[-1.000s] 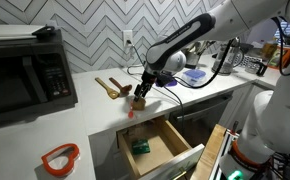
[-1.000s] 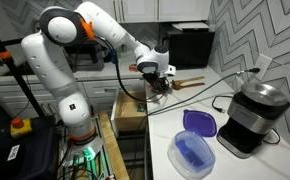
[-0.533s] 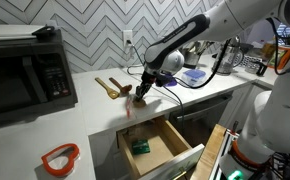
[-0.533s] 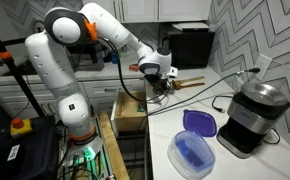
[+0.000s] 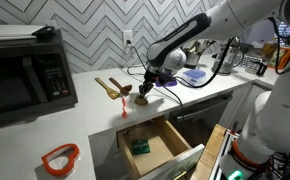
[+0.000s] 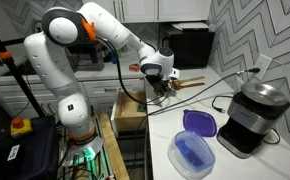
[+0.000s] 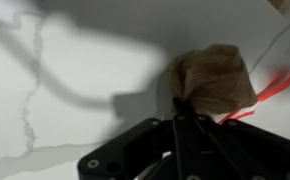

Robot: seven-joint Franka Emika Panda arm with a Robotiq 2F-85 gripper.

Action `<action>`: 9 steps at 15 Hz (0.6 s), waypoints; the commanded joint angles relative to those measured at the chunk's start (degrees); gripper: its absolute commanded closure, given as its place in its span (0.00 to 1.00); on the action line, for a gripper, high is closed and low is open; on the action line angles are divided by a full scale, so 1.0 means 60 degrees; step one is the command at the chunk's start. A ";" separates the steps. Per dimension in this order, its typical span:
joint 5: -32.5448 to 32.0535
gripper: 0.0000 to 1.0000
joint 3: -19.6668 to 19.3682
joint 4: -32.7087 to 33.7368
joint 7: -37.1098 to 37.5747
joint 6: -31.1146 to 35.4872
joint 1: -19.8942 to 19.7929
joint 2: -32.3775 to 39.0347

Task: Pick up the brown bag and put it in the open drawer, close the open drawer

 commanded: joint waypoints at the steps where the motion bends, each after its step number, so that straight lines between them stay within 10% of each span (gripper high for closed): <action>1: -0.0109 1.00 0.0125 -0.0214 0.0182 -0.0595 -0.0137 -0.0547; 9: -0.1116 1.00 0.0340 -0.1494 0.0396 -0.2639 0.0100 -0.2594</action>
